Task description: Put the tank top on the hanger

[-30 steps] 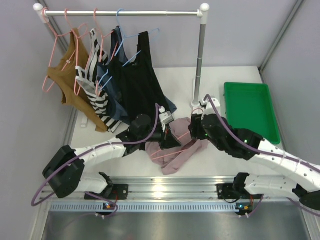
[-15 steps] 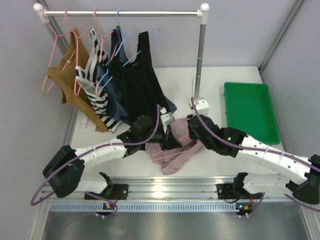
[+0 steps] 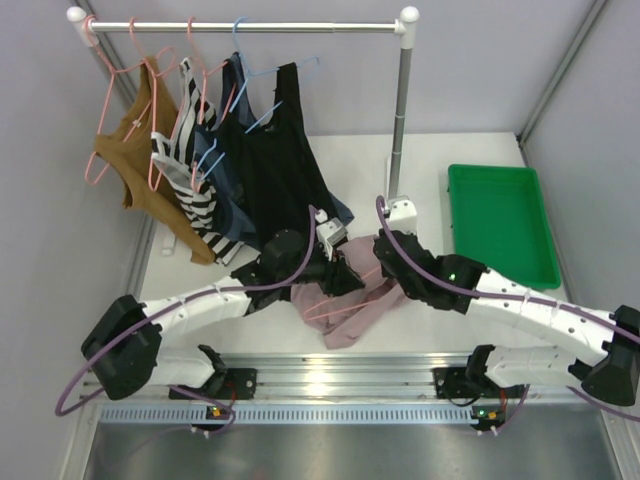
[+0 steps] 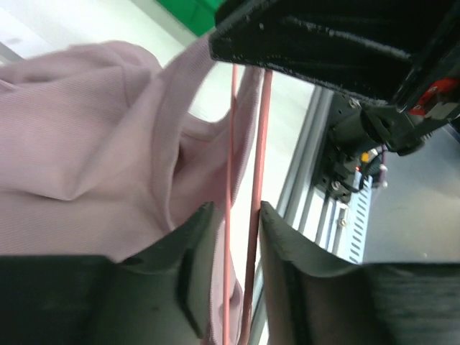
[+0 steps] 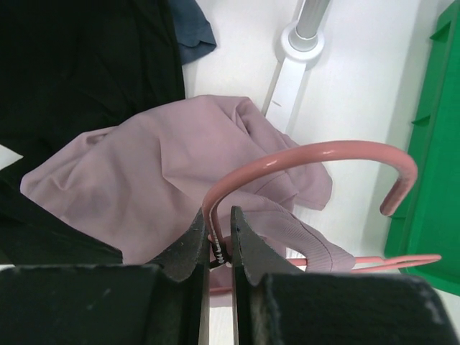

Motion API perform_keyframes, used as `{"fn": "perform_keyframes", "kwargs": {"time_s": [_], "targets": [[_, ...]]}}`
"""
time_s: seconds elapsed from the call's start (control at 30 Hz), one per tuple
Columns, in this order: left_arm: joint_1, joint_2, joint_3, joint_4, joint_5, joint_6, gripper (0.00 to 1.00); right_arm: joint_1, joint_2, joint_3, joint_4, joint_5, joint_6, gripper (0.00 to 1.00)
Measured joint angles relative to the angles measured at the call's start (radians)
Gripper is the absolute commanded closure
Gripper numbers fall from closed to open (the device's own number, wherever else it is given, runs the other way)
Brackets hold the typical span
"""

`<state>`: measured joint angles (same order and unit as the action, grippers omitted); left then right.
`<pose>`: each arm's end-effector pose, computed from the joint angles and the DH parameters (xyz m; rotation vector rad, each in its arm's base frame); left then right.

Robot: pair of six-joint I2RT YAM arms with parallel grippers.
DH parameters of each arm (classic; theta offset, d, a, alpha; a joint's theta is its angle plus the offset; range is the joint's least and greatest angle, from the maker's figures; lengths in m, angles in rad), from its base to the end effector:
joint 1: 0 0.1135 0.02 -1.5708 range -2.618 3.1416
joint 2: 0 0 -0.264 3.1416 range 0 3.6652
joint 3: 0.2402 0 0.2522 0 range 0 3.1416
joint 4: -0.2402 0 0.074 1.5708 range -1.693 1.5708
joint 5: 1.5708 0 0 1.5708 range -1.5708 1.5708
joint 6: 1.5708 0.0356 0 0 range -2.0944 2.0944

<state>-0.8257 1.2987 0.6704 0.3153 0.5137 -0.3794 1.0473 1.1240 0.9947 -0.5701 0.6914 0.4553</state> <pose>0.1786 -0.2194 0.2400 0.8249 1.8880 -1.2722 0.1367 0.1915 0.3142 -0.2709 2.0740 0.1126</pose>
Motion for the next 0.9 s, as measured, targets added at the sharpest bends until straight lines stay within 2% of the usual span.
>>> {"fn": "perform_keyframes", "kwargs": {"time_s": [0.23,0.33,0.5,0.6,0.77,0.9], "targets": [[-0.001,-0.088,0.021,-0.066,-0.171,-0.020,0.55,0.000,0.000,0.000,-0.007,0.025,0.000,1.00],[0.000,-0.136,0.040,-0.130,-0.298,-0.041,0.52,0.005,0.000,-0.001,-0.021,0.026,0.000,1.00],[0.010,-0.218,0.109,-0.338,-0.527,-0.121,0.50,0.008,-0.003,-0.022,-0.037,0.027,0.000,1.00],[0.033,-0.250,0.161,-0.489,-0.618,-0.213,0.51,0.011,-0.008,-0.028,-0.056,0.031,0.003,1.00],[0.070,-0.316,0.166,-0.706,-0.660,-0.368,0.51,0.011,-0.016,-0.032,-0.085,0.048,0.020,1.00],[0.071,-0.387,0.056,-0.772,-0.595,-0.483,0.51,0.011,-0.030,-0.033,-0.095,0.053,0.028,1.00]]}}
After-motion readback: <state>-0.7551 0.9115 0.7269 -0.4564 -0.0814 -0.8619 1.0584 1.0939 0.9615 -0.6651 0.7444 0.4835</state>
